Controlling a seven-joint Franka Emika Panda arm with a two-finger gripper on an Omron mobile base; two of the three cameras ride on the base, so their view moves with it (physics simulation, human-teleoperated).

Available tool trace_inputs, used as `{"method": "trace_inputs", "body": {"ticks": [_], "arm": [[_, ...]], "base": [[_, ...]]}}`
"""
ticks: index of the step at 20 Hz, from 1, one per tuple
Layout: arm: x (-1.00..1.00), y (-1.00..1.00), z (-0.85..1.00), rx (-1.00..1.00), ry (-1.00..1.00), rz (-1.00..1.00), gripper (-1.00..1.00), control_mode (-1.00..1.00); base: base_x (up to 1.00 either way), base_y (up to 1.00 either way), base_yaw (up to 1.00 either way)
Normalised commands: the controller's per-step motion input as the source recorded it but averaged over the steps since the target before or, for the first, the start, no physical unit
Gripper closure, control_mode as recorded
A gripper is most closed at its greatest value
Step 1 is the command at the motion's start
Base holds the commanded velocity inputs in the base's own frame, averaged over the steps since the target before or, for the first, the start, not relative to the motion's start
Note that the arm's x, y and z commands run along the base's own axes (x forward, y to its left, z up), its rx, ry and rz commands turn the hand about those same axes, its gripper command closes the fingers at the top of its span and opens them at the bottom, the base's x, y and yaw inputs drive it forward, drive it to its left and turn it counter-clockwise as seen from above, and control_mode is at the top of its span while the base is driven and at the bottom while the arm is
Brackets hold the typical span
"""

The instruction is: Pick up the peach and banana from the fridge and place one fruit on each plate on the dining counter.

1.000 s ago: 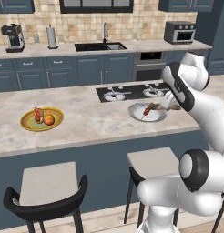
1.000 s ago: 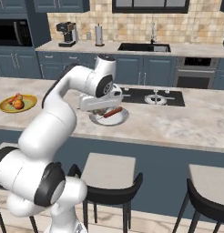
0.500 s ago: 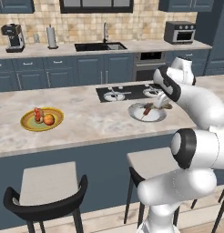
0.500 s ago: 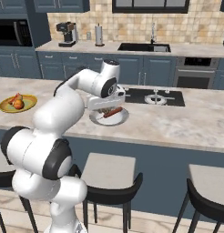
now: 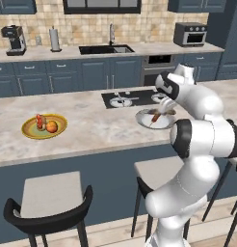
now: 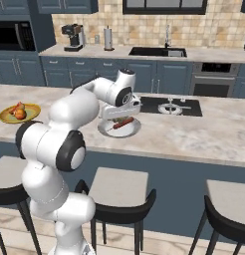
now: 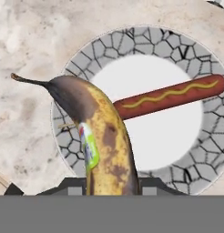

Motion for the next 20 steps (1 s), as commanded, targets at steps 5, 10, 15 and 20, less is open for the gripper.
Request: {"method": "trace_inputs", "body": {"ticks": [5,10,15,20], "arm": [[0.36,0.0,-0.29,0.0,0.0,0.0,1.0,-1.0],[0.32,0.0,-0.3,0.0,0.0,0.0,1.0,-1.0],[0.22,0.0,-0.3,0.0,0.0,0.0,1.0,-1.0],[0.04,0.0,-0.31,0.0,0.0,0.0,1.0,-1.0]], "base": [[0.0,0.0,0.0],[0.0,0.0,0.0],[0.0,0.0,0.0],[0.0,0.0,0.0]]}}
